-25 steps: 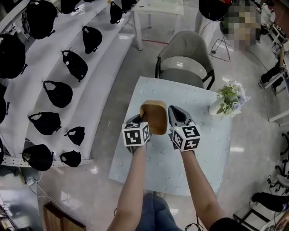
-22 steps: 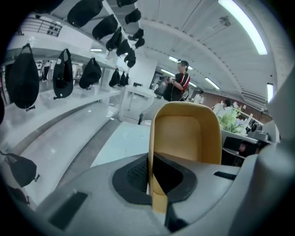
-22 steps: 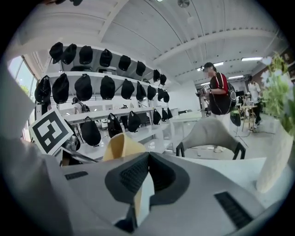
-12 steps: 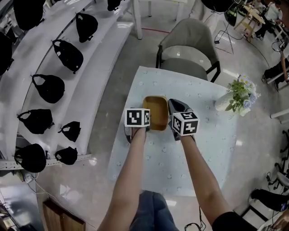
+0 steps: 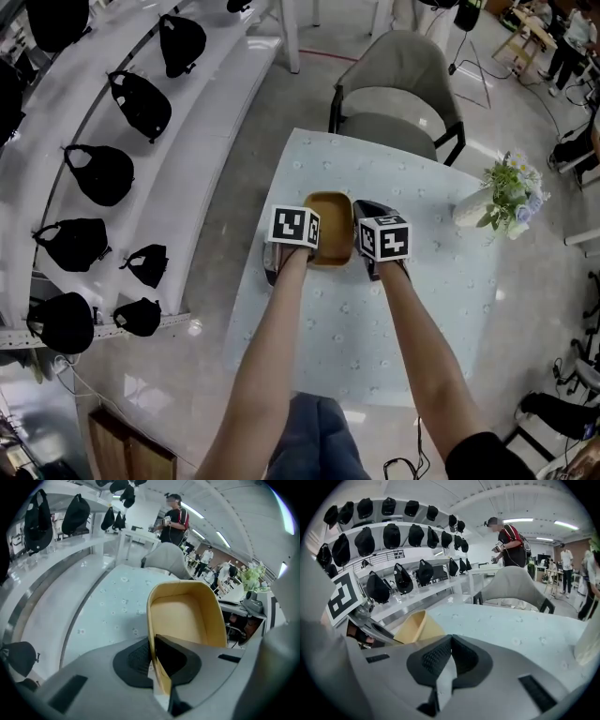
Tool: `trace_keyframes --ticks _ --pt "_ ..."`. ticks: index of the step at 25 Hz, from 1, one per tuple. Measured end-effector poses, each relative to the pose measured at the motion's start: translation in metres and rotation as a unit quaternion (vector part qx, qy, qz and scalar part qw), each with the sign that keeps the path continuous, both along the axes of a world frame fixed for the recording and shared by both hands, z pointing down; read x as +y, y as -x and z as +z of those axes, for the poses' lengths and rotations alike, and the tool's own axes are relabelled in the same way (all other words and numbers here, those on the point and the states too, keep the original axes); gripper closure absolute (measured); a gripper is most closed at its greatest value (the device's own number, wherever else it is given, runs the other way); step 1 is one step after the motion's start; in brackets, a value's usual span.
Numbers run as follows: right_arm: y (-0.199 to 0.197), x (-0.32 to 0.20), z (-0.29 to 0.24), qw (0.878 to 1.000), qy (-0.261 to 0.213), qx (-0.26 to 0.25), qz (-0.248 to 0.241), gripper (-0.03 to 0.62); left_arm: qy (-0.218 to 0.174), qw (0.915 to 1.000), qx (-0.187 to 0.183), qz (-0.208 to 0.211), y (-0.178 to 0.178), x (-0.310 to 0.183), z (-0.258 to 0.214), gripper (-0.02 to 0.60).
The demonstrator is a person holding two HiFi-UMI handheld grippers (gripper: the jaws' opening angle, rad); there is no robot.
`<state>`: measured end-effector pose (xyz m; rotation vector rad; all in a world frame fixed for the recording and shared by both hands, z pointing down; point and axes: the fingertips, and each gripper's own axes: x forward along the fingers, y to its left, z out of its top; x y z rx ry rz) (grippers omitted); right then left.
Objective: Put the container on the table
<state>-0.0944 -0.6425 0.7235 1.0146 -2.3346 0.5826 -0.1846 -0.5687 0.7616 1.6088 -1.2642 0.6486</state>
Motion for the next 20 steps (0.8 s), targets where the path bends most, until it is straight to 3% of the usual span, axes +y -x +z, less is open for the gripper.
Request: trace_keyframes --ticks 5,8,20 --pt "-0.009 0.0 0.009 1.0 0.005 0.011 0.013 0.595 0.007 0.9999 0.01 0.007 -0.004 0.002 0.007 0.571" --pt "-0.016 -0.001 0.01 1.0 0.003 0.013 0.019 0.595 0.006 0.9996 0.025 0.007 -0.011 0.005 0.011 0.494" --pt "-0.029 0.002 -0.006 1.0 -0.006 0.011 0.02 0.595 -0.021 0.9994 0.026 -0.007 -0.01 0.01 -0.008 0.492"
